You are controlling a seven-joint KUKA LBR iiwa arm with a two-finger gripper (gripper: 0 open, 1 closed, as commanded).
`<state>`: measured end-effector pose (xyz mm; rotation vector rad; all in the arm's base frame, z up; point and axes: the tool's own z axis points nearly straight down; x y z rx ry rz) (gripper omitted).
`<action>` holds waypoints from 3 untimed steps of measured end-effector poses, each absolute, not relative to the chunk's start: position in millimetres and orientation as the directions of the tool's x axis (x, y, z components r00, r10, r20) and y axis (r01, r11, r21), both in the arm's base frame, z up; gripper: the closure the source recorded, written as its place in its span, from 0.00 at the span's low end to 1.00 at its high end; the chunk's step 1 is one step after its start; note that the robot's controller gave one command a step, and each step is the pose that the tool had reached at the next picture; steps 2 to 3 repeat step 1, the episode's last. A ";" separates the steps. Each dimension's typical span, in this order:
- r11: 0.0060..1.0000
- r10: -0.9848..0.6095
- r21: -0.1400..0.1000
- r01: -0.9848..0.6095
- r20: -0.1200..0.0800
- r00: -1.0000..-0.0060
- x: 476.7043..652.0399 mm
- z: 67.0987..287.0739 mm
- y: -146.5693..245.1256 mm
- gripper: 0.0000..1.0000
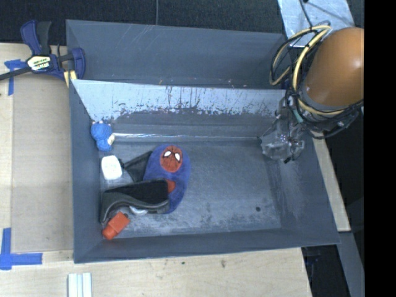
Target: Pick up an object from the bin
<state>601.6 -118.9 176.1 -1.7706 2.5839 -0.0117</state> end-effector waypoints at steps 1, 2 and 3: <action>0.362 -0.932 -0.006 -0.932 -0.003 -0.362 603.0 192.5 -119.1 1.00; 0.362 -0.932 -0.006 -0.932 -0.003 -0.362 603.0 192.5 -119.1 1.00; 0.362 -0.932 -0.006 -0.932 -0.003 -0.362 603.0 192.5 -119.1 1.00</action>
Offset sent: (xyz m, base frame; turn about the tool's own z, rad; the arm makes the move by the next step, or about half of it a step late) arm 0.0001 -0.0001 0.0147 0.0000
